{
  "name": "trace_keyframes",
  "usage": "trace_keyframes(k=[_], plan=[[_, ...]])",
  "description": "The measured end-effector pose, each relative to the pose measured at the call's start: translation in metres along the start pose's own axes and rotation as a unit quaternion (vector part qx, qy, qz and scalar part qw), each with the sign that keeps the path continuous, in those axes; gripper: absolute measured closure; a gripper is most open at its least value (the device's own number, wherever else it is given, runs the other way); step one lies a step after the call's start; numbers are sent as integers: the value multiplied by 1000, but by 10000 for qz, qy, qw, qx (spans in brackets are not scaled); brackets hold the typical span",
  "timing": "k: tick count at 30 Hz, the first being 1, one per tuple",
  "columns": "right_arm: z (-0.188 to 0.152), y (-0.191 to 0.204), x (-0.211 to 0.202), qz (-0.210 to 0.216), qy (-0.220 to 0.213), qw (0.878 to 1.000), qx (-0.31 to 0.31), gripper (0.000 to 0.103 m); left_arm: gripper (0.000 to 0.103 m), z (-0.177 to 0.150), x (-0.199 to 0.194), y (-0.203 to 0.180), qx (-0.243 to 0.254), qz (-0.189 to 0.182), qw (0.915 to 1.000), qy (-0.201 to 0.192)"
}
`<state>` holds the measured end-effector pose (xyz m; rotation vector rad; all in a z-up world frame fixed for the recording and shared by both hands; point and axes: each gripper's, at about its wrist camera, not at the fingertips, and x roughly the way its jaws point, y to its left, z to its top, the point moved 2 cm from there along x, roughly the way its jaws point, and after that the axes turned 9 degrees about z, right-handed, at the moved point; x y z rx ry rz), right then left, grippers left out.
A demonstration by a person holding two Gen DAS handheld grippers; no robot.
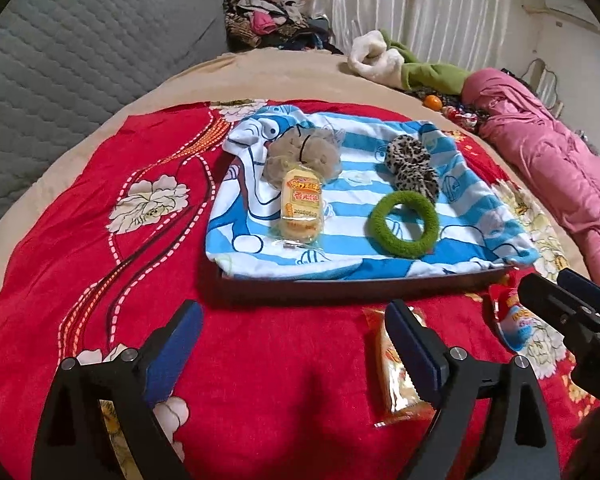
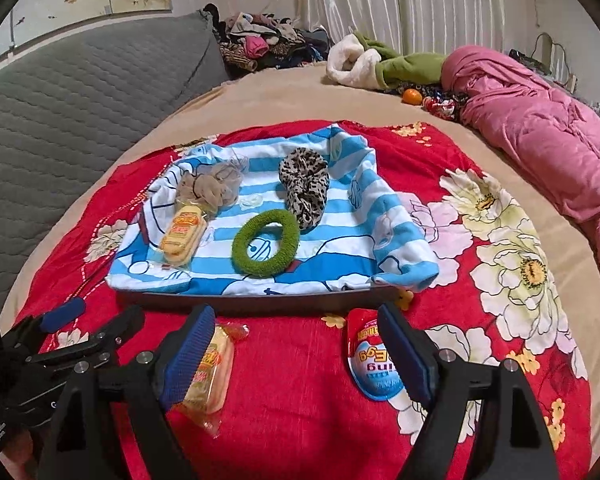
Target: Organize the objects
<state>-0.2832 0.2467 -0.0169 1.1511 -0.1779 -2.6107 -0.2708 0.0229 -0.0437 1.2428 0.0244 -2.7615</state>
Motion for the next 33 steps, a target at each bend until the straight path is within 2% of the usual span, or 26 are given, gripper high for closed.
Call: trace_keyframes(k=[6, 9, 22, 33], plan=[[-1, 6, -22, 10, -158, 9998, -85, 20, 10, -3, -23, 2, 2, -29, 9999, -148], [-3, 10, -34, -5, -230, 9996, -147, 19, 1, -5, -33, 3, 4, -35, 9997, -231], [-11, 17, -85, -38, -562, 9981, -241, 16, 1, -13, -79, 1, 151, 54, 9985, -522], [-17, 21, -132, -94, -889, 9955, -307, 12, 1, -20, -119, -1, 185, -111, 9972, -720]])
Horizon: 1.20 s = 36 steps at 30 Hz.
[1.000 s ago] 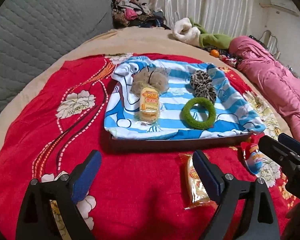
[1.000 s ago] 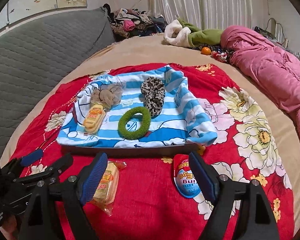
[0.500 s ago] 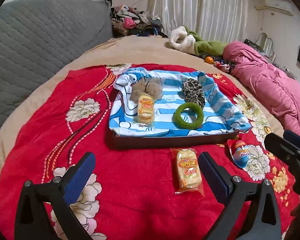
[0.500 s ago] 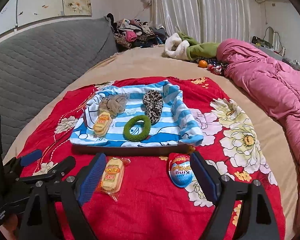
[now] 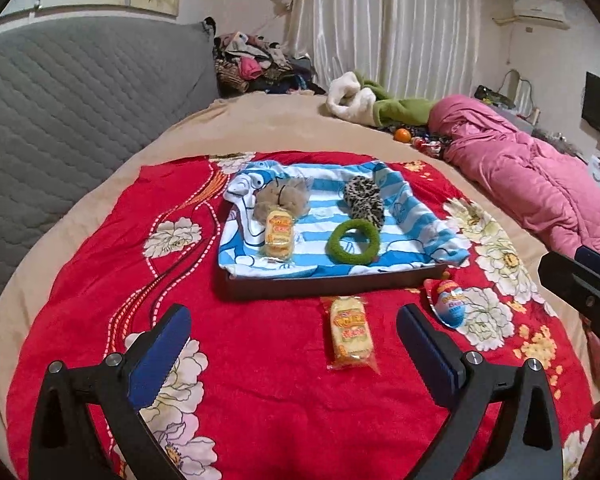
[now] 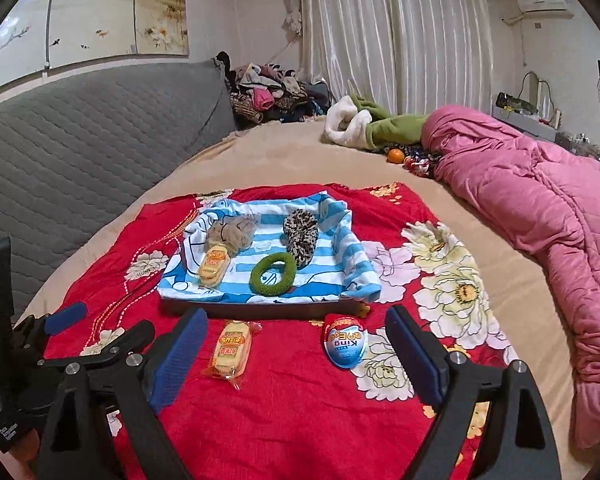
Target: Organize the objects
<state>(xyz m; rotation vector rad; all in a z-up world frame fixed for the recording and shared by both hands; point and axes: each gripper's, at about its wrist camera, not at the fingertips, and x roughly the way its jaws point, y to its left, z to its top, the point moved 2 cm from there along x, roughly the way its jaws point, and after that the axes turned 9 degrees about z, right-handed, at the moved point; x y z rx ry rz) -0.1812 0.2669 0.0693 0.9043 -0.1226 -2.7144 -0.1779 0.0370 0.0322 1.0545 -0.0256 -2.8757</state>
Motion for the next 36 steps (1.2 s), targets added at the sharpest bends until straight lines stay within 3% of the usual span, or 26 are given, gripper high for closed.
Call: trace_keyframes(k=[5, 14, 22, 24, 28, 30, 36], plan=[[-1, 0, -15, -23, -52, 10000, -42, 6, 1, -3, -14, -2, 58, 20, 10000, -42], [-5, -3, -40, -17, -233, 9997, -65, 5, 1, -8, -37, -8, 57, -147, 9999, -54], [-7, -7, -59, 19, -418, 9991, -7, 3, 1, -13, -65, -14, 185, -53, 9992, -360], [-9, -7, -63, 48, -454, 9990, -7, 3, 1, -16, -74, -14, 150, -210, 9989, -399], [-11, -8, -69, 72, -515, 9986, -20, 3, 1, -21, -79, -11, -64, -548, 9983, -194], [-13, -8, -73, 84, -548, 9985, -21, 3, 1, -22, -77, -8, -213, -495, 9985, -44], [-20, -7, -76, 78, -530, 9985, -70, 3, 1, -27, -74, -7, -249, -335, 9991, -90]])
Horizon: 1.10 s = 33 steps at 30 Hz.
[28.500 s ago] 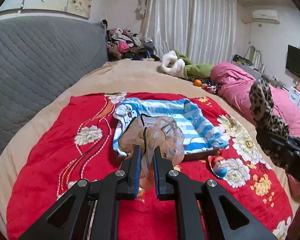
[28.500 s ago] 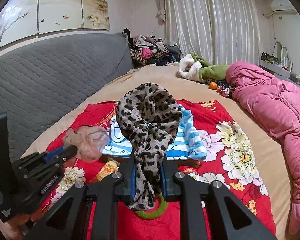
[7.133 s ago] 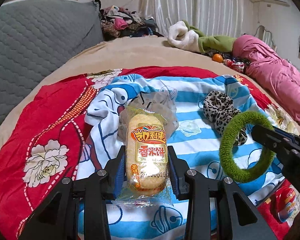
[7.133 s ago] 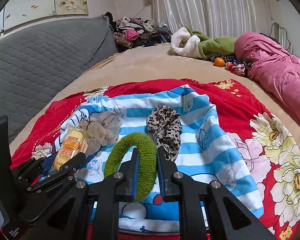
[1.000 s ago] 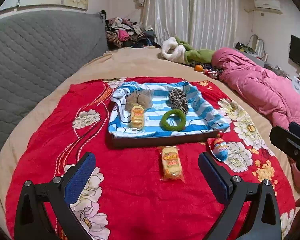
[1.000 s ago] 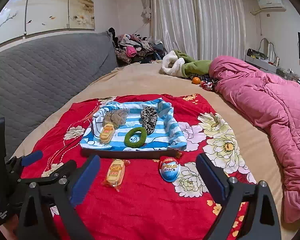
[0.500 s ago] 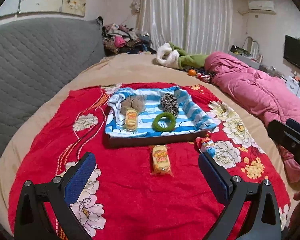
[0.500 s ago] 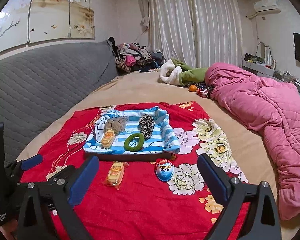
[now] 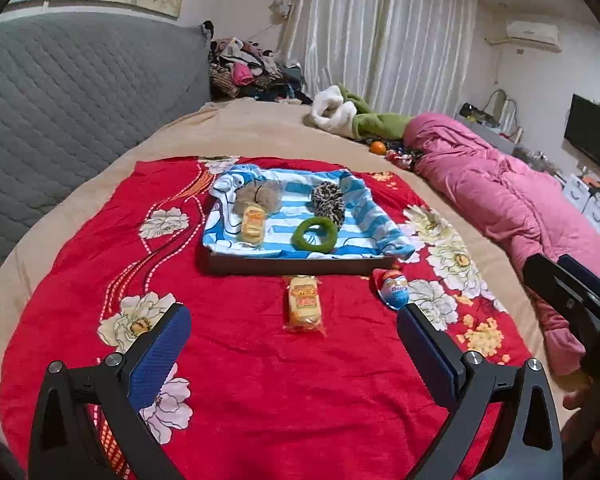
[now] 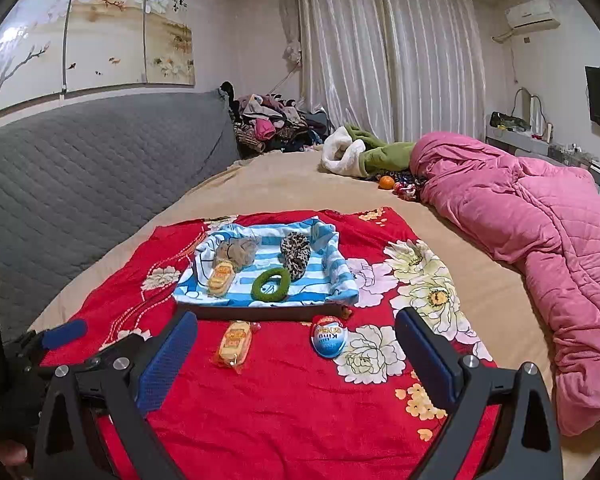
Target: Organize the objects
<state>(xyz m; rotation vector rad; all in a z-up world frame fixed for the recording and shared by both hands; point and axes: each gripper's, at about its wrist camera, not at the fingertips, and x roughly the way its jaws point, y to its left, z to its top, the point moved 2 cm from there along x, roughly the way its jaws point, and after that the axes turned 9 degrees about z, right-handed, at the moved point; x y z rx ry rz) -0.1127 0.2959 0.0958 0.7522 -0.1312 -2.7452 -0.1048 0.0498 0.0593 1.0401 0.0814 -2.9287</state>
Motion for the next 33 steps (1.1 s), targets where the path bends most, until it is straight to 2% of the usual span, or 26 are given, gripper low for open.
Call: trace_keyframes(k=[3, 12, 19, 33], plan=[[-6, -1, 2, -12, 66, 10000, -11, 3, 1, -2, 6, -2, 10, -39, 9999, 139], [-25, -9, 16, -77, 302, 9995, 35, 3, 1, -13, 24, -11, 263, 77, 9995, 156], [-33, -13, 27, -115, 420, 9990, 68, 3, 1, -21, 40, -10, 216, 50, 9993, 297], [-53, -18, 55, -83, 741, 9972, 111, 3, 1, -30, 62, -7, 195, 118, 9996, 183]])
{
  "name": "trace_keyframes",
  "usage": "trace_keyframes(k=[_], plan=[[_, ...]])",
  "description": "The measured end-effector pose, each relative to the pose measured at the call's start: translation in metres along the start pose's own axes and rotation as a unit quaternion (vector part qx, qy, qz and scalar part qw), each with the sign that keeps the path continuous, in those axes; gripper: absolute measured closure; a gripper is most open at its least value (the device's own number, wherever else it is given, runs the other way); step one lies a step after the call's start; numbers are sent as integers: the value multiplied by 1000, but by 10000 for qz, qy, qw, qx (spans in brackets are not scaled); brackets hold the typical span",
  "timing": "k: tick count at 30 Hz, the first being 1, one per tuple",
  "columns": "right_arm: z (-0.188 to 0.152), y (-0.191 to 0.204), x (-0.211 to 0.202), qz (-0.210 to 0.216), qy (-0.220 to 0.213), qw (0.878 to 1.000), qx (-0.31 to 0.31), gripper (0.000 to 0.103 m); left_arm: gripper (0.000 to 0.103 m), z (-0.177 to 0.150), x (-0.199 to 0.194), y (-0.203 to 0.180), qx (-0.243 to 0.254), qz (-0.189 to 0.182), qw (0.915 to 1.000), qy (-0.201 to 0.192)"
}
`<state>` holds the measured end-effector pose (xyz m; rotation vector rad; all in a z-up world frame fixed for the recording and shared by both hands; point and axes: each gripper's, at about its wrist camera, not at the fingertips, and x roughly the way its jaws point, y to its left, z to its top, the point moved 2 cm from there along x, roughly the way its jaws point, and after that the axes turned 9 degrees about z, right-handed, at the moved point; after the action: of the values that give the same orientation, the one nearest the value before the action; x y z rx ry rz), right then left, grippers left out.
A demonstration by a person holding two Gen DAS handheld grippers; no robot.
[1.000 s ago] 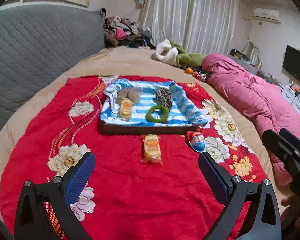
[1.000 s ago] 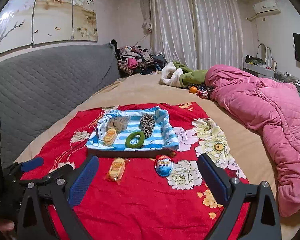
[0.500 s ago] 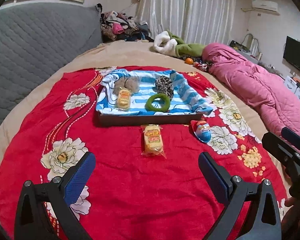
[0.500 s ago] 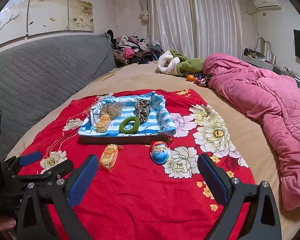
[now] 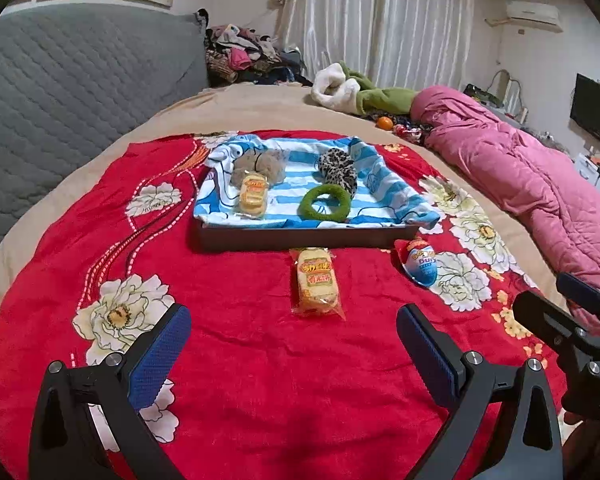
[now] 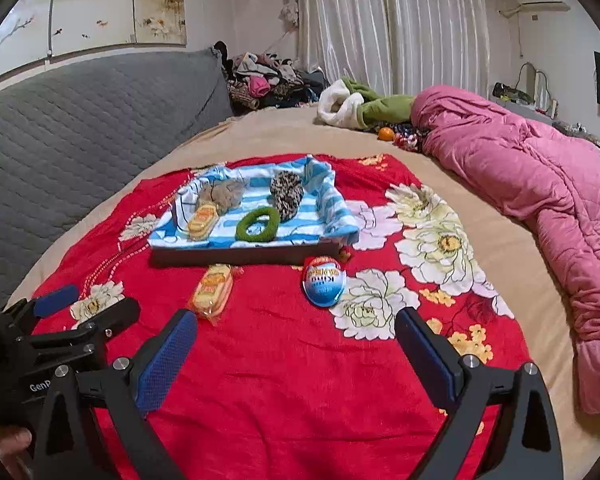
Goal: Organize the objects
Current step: 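Move left tool to the rice-cake packet while right tool approaches the King Egg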
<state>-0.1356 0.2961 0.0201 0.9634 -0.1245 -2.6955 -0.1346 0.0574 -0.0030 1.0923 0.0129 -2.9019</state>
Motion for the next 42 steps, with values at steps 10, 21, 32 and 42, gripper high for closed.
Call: trace_keyframes(k=[10, 21, 32, 42], plan=[[-13, -17, 27, -79, 282, 9995, 147, 3, 1, -10, 33, -7, 144, 67, 9995, 275], [-12, -38, 77, -210, 617, 9977, 182, 3, 1, -2, 80, -21, 299, 226, 9984, 421], [5, -56, 121, -298, 811, 9959, 275, 3, 1, 8, 122, -38, 397, 325, 9964, 678], [12, -59, 156, -248, 947, 9948, 293, 3, 1, 14, 155, -37, 358, 429, 9948, 851]])
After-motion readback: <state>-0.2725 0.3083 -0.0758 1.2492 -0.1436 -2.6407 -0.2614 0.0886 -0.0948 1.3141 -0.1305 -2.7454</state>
